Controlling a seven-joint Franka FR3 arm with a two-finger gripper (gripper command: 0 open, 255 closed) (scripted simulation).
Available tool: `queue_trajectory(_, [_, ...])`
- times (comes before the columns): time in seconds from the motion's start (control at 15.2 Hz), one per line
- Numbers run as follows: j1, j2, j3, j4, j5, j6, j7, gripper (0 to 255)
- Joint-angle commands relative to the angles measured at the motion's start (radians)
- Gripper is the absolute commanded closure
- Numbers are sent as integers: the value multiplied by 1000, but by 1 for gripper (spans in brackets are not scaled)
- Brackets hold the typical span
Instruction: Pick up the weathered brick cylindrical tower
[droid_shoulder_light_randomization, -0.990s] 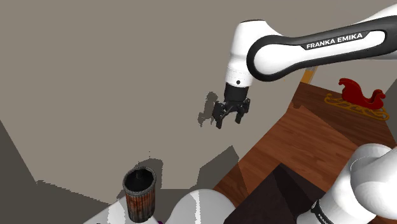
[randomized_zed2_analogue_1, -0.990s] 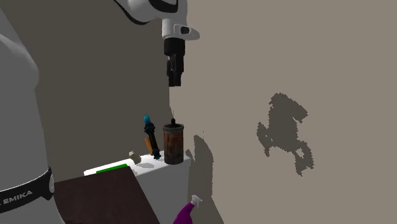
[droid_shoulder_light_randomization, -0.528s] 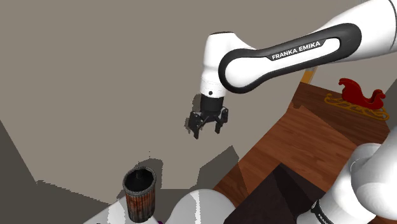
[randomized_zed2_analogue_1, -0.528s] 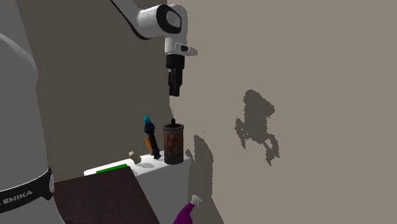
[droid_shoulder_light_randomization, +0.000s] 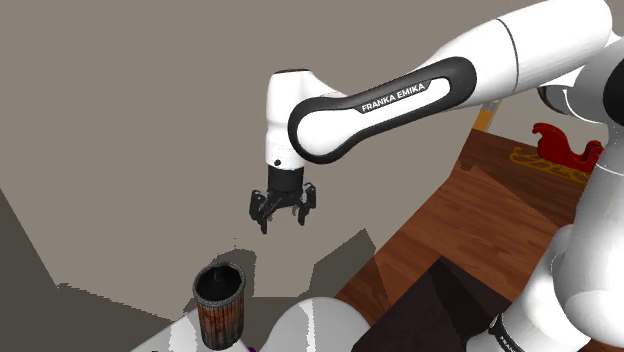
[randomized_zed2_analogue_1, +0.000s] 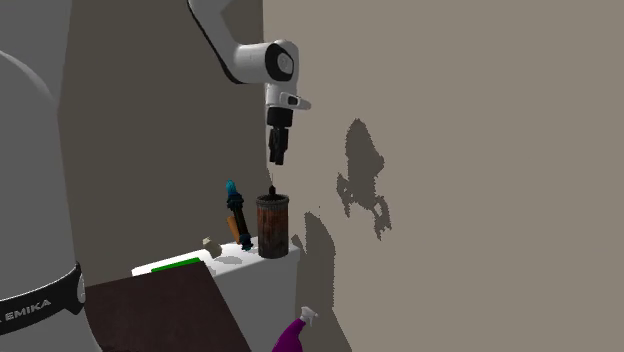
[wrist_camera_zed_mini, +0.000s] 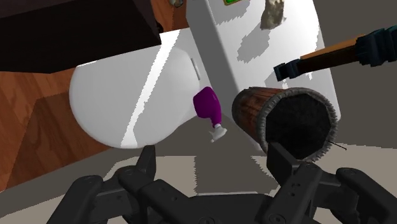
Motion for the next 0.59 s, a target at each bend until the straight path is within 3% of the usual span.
queue_trajectory(0.0, [26,83,6,77,-23,-2,45,0])
queue_trajectory(0.53, [148,415,-9,450,-94,-66,164,0])
